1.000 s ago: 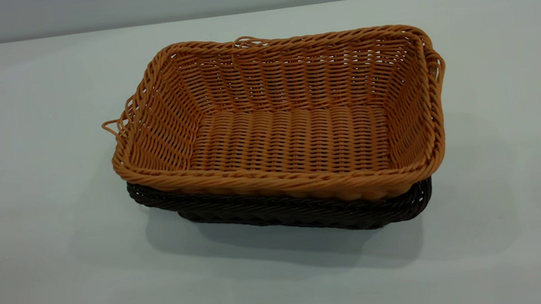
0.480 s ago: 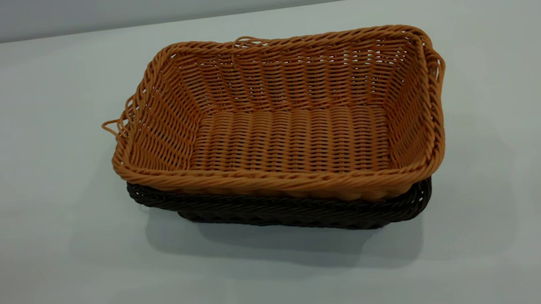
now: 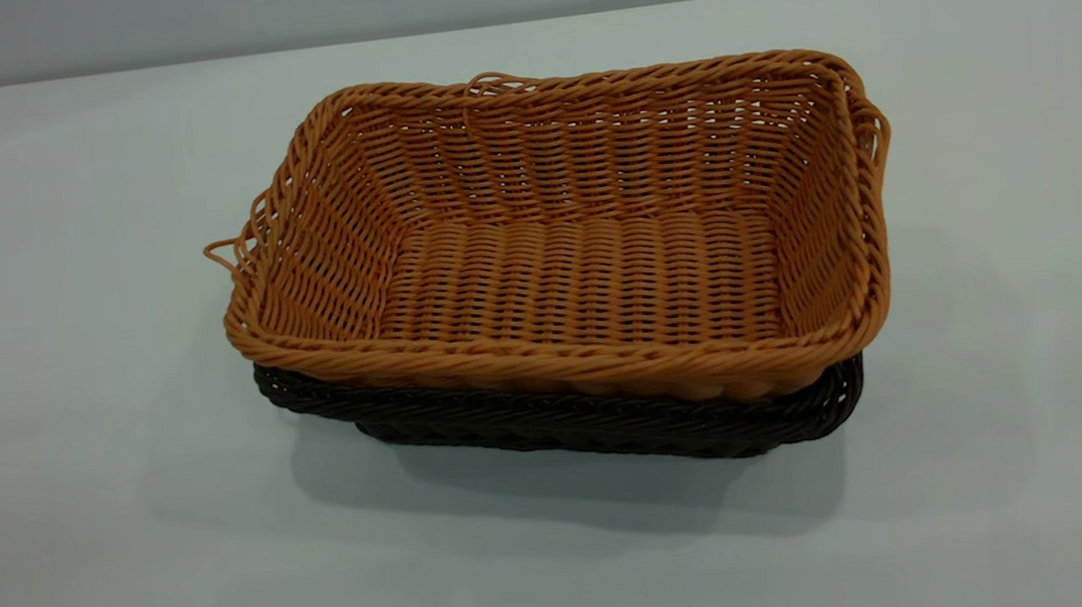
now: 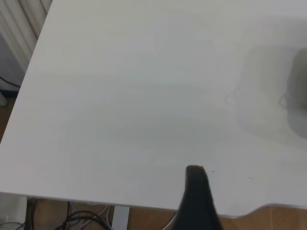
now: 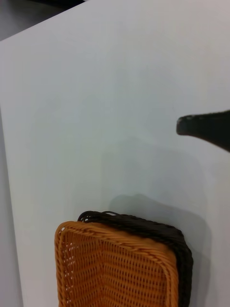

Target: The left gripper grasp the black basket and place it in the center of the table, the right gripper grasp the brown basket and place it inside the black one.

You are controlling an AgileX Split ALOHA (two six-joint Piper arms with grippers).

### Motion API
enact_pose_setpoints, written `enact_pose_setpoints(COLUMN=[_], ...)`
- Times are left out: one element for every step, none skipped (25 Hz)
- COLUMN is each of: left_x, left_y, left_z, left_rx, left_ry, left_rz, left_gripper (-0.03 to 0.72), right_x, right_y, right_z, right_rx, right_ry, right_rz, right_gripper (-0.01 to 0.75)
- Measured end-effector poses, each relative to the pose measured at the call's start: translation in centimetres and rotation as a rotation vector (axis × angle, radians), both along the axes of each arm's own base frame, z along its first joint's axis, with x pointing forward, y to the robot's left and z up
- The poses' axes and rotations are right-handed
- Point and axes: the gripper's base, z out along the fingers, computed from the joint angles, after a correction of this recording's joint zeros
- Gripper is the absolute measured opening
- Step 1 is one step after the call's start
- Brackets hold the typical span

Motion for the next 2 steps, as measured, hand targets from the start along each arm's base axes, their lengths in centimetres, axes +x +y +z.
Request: enact_pose_setpoints(left_x=[0.0,0.0], left_y=[0.0,0.0], left_z=[0.0,0.0], left_rx=[0.0,0.001], left_ry=[0.0,0.0], left_rz=[0.0,-0.001], left_gripper=[0.51,0.51], right_x=[0.0,0.0], right_y=[0.0,0.0], right_z=[0.01,0.01], right_rx=[0.0,0.0], right_ry=[-0.001,-0.001], right_rz=[0.0,0.0], right_gripper=[0.584,0.584])
